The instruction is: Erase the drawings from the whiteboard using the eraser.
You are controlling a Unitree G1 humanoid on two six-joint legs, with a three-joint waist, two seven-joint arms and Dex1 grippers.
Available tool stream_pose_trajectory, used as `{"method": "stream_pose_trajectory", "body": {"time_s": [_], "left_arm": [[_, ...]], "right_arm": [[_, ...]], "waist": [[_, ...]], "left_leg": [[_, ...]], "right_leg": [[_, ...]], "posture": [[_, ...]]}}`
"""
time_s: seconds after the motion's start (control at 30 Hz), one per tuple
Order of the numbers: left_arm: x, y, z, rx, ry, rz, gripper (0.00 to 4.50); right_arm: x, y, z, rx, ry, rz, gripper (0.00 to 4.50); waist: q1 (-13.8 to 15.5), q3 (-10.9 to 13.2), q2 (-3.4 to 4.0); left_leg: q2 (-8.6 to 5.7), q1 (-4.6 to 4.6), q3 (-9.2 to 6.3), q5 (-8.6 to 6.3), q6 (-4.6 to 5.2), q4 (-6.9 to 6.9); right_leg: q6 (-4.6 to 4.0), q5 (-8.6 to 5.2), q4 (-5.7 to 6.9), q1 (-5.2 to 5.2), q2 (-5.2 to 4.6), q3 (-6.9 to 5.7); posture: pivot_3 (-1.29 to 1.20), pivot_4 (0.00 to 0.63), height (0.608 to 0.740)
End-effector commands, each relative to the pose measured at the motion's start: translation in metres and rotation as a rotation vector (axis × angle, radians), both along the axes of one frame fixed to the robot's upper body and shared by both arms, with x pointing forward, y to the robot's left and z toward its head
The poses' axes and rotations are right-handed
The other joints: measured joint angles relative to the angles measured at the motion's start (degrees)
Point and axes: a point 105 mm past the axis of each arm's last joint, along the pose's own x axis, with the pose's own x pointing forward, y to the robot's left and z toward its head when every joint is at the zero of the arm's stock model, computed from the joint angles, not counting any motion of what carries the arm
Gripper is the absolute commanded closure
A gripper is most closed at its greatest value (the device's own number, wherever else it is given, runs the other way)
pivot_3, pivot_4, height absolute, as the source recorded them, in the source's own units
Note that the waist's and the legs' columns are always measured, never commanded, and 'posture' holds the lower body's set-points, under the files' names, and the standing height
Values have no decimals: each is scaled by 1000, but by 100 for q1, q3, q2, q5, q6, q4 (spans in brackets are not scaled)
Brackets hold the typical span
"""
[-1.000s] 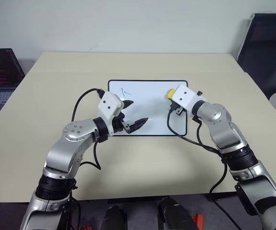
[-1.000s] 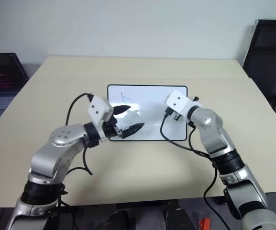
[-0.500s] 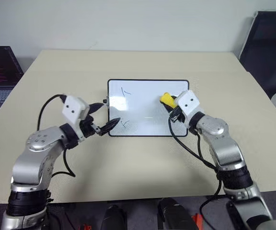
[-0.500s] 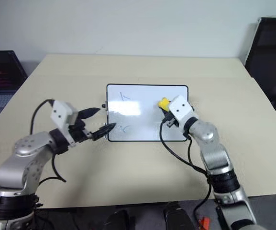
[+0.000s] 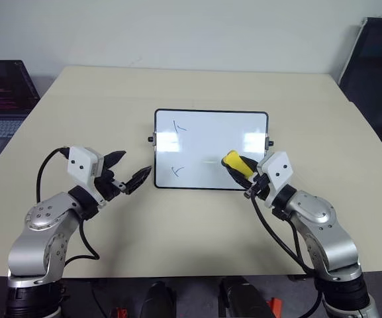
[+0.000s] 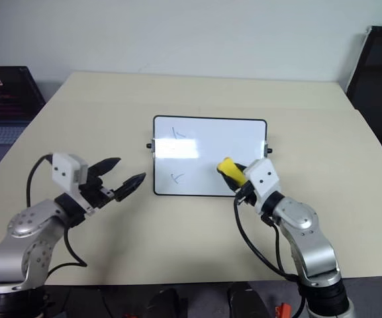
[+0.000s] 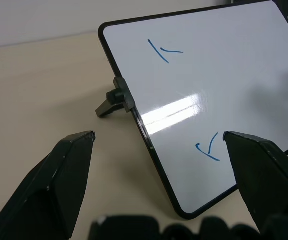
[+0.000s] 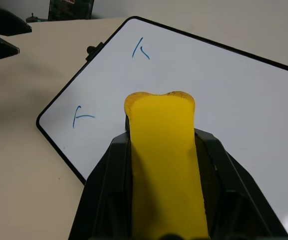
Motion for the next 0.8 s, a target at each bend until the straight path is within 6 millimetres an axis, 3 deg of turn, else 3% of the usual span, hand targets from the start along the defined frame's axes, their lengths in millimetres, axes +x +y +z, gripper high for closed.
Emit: {"method": "stream_pose_trajectory", "body": {"time_s": [0.03, 0.5, 0.8], "left_arm": [[-1, 2, 21, 21, -91, 14, 0], [-1, -1, 20, 25, -100, 55, 0], [3, -7, 27, 33, -114, 61, 0]], "right_arm": [[-1, 6, 18, 13, -80, 39, 3198], [14, 39, 32, -51, -158, 109, 3198], [36, 60, 48, -122, -226, 124, 3198]], "waist": [[-1, 0, 0], [2, 0, 0], [5, 0, 0]], "left_leg": [[0, 0, 0, 0, 0, 0], [1, 0, -1, 0, 0, -3], [1, 0, -1, 0, 0, -3]], "right_leg": [[0, 1, 0, 0, 0, 0], [2, 2, 1, 0, 0, -3], [31, 19, 3, 0, 0, -5]], "posture": [[0, 150, 740], [0, 150, 740], [0, 150, 740]]}}
